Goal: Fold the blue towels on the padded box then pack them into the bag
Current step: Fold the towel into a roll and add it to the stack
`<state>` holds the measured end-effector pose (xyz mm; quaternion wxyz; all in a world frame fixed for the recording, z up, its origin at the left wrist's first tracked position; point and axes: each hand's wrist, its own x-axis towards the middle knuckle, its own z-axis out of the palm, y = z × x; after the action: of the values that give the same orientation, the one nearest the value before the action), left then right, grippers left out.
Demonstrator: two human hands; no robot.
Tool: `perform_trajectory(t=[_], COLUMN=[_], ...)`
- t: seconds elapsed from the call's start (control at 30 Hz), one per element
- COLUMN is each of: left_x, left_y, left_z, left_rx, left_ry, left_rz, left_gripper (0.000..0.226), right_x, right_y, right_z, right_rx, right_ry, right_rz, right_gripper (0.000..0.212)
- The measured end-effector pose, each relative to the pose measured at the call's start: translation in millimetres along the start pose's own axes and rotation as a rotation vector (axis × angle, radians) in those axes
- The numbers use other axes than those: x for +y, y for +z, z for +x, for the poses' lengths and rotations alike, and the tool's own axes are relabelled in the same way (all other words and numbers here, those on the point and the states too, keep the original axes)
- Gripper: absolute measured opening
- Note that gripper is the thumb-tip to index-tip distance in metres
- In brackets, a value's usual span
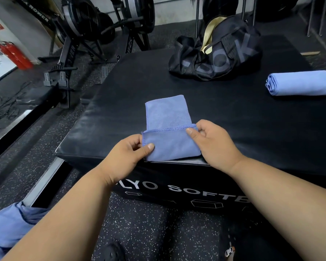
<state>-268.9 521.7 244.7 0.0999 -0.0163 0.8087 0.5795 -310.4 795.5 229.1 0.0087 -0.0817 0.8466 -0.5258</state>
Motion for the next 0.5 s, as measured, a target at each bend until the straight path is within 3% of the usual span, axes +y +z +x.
perform_trajectory(t=[0.1,0.2,0.4,0.5], left_x=[2.5,2.9,0.4,0.1], left_y=[1.1,2.6,7.5,7.2], left_z=[-7.5,-16.5,-30.3,-41.5], left_rx=[-0.023,-0.040,-0.024,-0.048], left_ry=[0.014,0.009,0.061,0.153], left_rz=[-0.025,-0.028,0.222,0.389], left_gripper=[0.028,0.035,0.033,0.015], right_x=[-1.3,-1.3,0.3,0.6], right_y=[-4.3,-13.0,-28.3,-38.0], right_z=[-2.4,-7.5,-17.3,-21.5], right_rx=[-0.052,-0.181,-0.333,-0.466], right_ry=[0.001,0.009,-0.027,-0.051], right_rz=[0.016,0.051,0.031,0.049], right_gripper=[0.040,0.038,0.033,0.024])
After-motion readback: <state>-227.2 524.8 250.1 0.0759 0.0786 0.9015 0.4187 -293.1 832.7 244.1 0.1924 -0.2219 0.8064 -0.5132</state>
